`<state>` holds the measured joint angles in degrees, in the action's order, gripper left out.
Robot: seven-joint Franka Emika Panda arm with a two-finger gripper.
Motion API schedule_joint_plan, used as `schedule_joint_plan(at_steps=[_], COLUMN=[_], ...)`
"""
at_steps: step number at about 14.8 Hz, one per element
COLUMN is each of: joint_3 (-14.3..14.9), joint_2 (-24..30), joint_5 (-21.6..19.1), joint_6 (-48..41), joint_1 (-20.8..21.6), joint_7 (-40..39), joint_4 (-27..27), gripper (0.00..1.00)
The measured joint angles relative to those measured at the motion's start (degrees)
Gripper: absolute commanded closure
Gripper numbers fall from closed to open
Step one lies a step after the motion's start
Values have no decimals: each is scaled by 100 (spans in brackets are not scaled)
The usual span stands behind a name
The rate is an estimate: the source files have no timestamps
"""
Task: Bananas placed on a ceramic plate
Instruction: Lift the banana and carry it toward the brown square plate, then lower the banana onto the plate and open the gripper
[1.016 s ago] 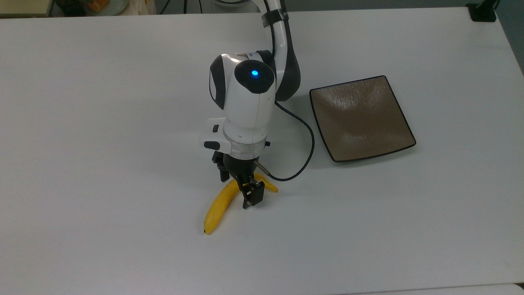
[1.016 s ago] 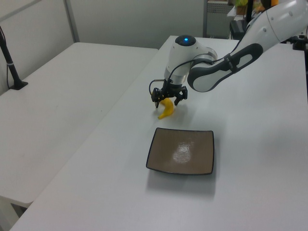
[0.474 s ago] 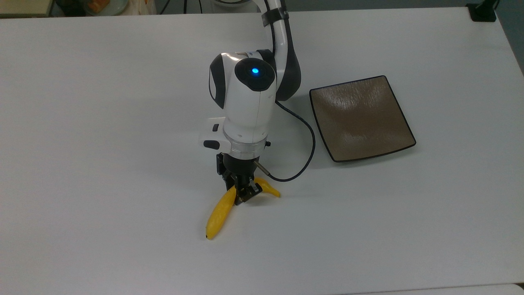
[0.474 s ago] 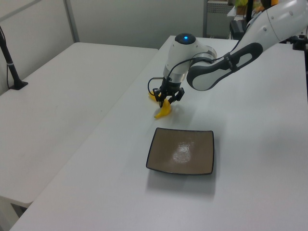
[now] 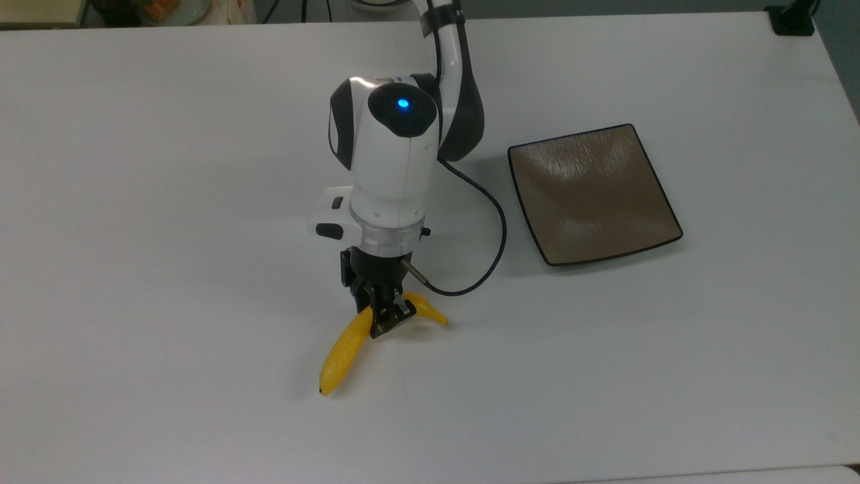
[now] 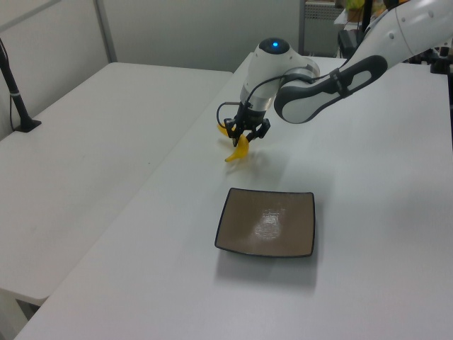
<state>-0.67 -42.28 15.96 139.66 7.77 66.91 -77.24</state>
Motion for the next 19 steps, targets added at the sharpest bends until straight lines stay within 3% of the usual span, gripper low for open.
schedule_joint_plan(at_steps=[6, 10, 13, 19], joint_3=[-301, -427, -757, -1557], joint_2=[633, 1324, 1793, 2112], joint_5=[-80, -202, -234, -241], joint_6=[-1433, -1504, -1607, -1915], joint_1=[-83, -73, -55, 73], joint_7=[-1082, -1319, -1332, -793], joint_4=[-86, -810, -1390, -1580], gripper=[69, 69, 69, 68])
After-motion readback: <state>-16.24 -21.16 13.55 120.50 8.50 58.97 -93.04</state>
